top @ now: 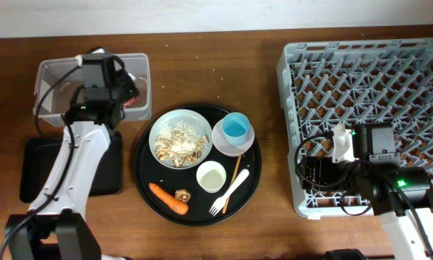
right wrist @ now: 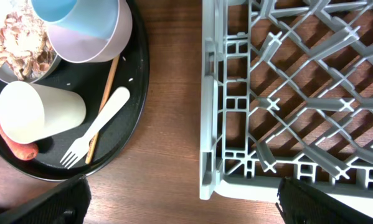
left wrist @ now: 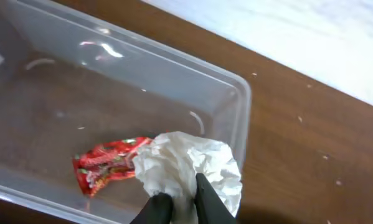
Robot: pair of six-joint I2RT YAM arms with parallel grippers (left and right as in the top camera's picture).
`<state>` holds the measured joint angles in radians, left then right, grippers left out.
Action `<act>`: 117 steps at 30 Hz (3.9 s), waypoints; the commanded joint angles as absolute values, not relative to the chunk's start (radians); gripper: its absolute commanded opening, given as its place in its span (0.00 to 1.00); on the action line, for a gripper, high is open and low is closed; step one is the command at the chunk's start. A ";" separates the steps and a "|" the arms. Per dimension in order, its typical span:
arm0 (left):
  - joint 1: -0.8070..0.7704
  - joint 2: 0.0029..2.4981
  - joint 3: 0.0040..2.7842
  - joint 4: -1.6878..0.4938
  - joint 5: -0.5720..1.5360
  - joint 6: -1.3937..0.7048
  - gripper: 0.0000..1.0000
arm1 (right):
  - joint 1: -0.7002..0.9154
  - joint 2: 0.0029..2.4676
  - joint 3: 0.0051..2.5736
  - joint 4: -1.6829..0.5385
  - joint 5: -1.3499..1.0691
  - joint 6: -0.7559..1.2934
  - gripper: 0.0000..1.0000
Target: Sort waste into correct bins and load items into the dishwasher rack
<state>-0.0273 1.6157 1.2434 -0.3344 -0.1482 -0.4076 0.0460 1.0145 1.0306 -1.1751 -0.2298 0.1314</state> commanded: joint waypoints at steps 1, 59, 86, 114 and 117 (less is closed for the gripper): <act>0.014 1.719 1.251 -0.273 -0.181 -0.402 0.43 | 0.052 1.011 1.048 -1.175 -0.232 0.129 0.99; -0.289 1.595 1.250 -0.606 1.269 -0.223 0.00 | 0.052 1.221 1.048 -0.733 -1.194 -0.370 0.99; -0.334 1.595 1.250 -0.539 1.269 -0.487 0.00 | 0.106 1.220 1.048 -0.672 -1.223 -0.366 0.66; -0.057 1.579 1.250 -0.939 0.351 -0.402 0.50 | -0.696 1.298 1.295 -1.232 -0.043 0.170 0.51; -0.057 1.579 1.250 -0.949 0.350 -0.402 0.50 | -0.721 1.391 1.295 -1.235 -0.033 0.170 0.51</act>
